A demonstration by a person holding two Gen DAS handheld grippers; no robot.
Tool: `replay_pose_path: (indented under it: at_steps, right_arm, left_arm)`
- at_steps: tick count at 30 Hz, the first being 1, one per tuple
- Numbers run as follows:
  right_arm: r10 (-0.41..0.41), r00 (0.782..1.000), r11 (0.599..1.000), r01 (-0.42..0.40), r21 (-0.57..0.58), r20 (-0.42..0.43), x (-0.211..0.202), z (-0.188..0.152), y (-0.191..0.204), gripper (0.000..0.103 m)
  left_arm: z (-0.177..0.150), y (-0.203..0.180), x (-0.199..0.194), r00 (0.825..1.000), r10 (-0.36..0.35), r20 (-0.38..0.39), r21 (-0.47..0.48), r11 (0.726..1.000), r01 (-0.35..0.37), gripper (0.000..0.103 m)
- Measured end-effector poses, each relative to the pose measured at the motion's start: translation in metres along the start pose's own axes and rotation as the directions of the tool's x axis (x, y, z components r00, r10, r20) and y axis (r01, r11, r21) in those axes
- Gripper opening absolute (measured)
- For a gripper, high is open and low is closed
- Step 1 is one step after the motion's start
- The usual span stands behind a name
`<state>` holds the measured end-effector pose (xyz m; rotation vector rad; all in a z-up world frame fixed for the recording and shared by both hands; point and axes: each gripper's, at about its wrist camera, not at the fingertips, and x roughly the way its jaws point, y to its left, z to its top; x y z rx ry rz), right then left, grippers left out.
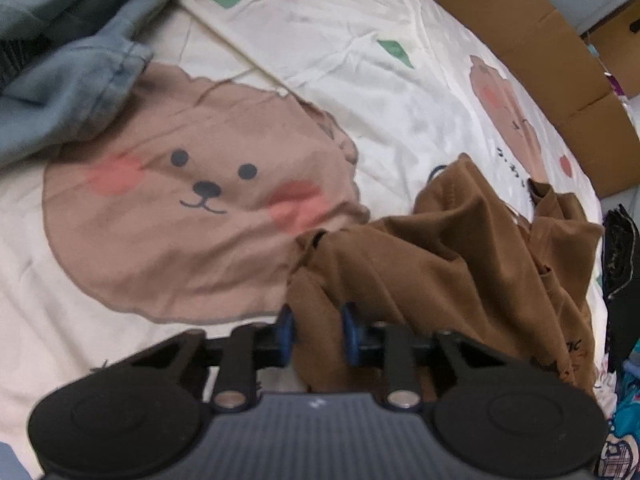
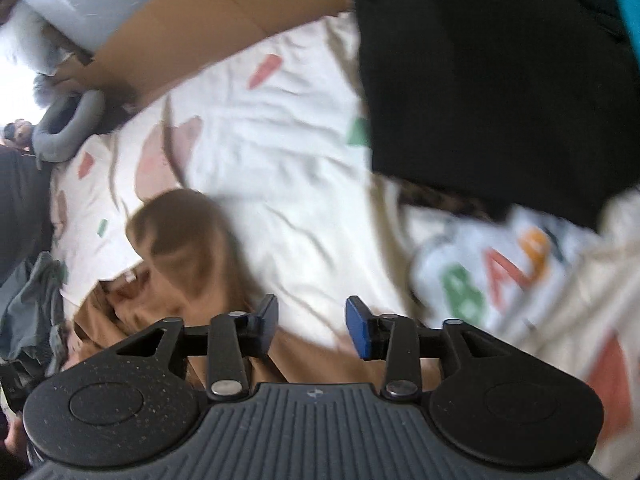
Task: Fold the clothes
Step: 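Regrasp the brown T-shirt edge with the left gripper while the right gripper releases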
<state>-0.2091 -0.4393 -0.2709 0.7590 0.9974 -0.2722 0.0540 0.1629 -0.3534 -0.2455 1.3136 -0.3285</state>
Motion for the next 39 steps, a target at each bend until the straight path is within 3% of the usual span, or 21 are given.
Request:
replay_pose_path:
  at_steps: [3,8,17,20,34,39]
  right_arm:
    - [0.043,0.999,0.999,-0.043,-0.023,0.005,0.021,0.014,0.014,0.045]
    - [0.095,0.995,0.994,-0.096,-0.060,-0.018,0.055,0.033,0.040,0.051]
    - [0.199,0.979,0.977,-0.202,-0.064,-0.054,0.112,0.059,0.078,0.059]
    - [0.211,0.977,0.976,-0.213,-0.047,-0.042,0.127,0.068,0.083,0.063]
    - [0.232,0.971,0.968,-0.236,-0.086,-0.052,0.152,0.118,0.106,0.064]
    - [0.237,0.966,0.959,-0.250,-0.131,-0.103,0.174,0.129,0.130,0.074]
  left_arm:
    - [0.000,-0.002,-0.003,1.000,0.008,0.007,0.013,1.000,-0.008,0.009]
    - [-0.001,0.007,-0.024,0.999,0.023,0.034,0.018,1.000,-0.023,0.008]
    - [-0.026,0.030,-0.060,0.996,0.085,-0.015,-0.008,0.996,-0.085,0.008]
    - [-0.033,0.033,-0.065,0.995,0.098,-0.017,-0.016,0.995,-0.098,0.008]
    - [-0.050,0.040,-0.059,0.992,0.115,-0.048,-0.029,0.993,-0.116,0.008]
    - [-0.052,0.042,-0.059,0.993,0.106,-0.050,-0.027,0.994,-0.108,0.008]
